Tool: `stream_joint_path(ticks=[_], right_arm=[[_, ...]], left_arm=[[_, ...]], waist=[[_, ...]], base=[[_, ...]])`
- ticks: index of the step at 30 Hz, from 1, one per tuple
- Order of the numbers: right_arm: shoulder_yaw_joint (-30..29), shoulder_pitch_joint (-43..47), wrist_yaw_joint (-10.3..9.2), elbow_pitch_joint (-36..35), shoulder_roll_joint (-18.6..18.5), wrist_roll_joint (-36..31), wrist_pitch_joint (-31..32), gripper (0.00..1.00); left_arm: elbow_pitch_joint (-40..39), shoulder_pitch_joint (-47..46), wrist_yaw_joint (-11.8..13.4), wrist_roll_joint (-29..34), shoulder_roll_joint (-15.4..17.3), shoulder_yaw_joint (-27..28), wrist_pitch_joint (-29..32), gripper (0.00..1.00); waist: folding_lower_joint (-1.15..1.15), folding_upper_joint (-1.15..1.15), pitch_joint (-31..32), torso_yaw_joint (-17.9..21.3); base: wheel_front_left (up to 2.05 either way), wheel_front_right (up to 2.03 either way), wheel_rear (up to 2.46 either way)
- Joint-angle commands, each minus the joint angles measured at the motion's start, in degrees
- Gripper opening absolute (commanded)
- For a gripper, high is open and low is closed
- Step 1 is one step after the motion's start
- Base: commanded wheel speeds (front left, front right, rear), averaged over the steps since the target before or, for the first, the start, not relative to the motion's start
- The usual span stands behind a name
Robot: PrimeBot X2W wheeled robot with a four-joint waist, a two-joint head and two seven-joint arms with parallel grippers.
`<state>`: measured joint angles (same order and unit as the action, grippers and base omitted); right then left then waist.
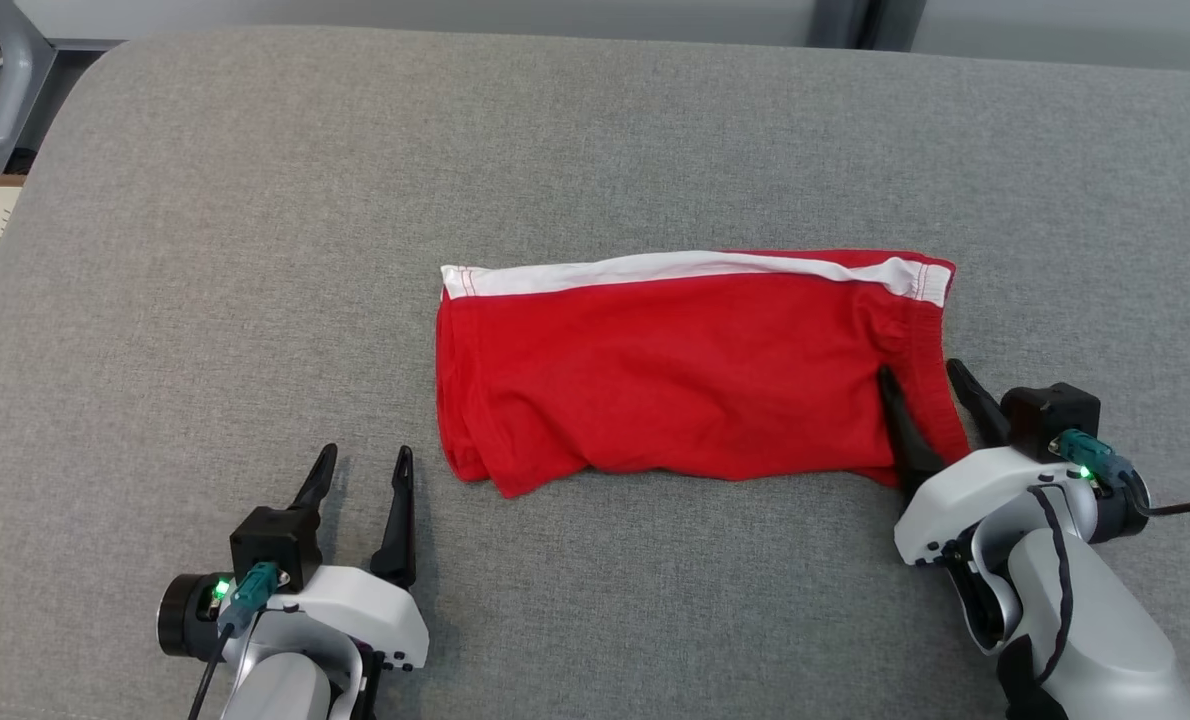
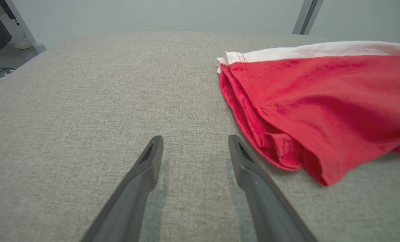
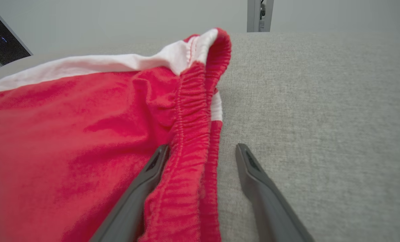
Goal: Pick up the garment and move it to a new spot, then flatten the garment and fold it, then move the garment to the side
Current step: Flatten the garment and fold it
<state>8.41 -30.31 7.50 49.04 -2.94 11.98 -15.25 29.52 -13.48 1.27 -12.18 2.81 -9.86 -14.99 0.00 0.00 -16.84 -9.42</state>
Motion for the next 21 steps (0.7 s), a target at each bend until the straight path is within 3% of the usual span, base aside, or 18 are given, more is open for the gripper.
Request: stream_joint_path(ticks=[1,3,4,21], right_arm=[[1.5,0.4,-0.01,2.0,0.1,2.0,0.3,0.64],[2.7,0.2,-0.01,2.3,0.2,3.7,0.3,0.06],[2.9,0.2,-0.01,2.3,0.3,4.6,0.3,0.00],[-5.3,2.6,-0.02,-3.5,-0.2,6.2,0.2,0.00]], left_arm=[[0.2,-1.1,-0.3,-0.2,0.3,0.0,-0.2,1.00],[0.2,-1.1,-0.4,-0.3,0.2,0.0,-0.2,1.00],[0.3,-1.0,-0.5,-0.2,0.2,0.0,-0.2,1.00],[1.9,1.4,-0.7,-0.9,0.2,-0.2,-0.2,1.00]], waist=[[0.00,0.00,-0.3,-0.1],[0.00,0.00,-0.5,-0.1],[0.00,0.00,-0.5,-0.1],[0.00,0.00,3.9,3.3]], base=[[0.00,0.00,0.00],[0.00,0.00,0.00],[0.00,0.00,0.00],[0.00,0.00,0.00]])
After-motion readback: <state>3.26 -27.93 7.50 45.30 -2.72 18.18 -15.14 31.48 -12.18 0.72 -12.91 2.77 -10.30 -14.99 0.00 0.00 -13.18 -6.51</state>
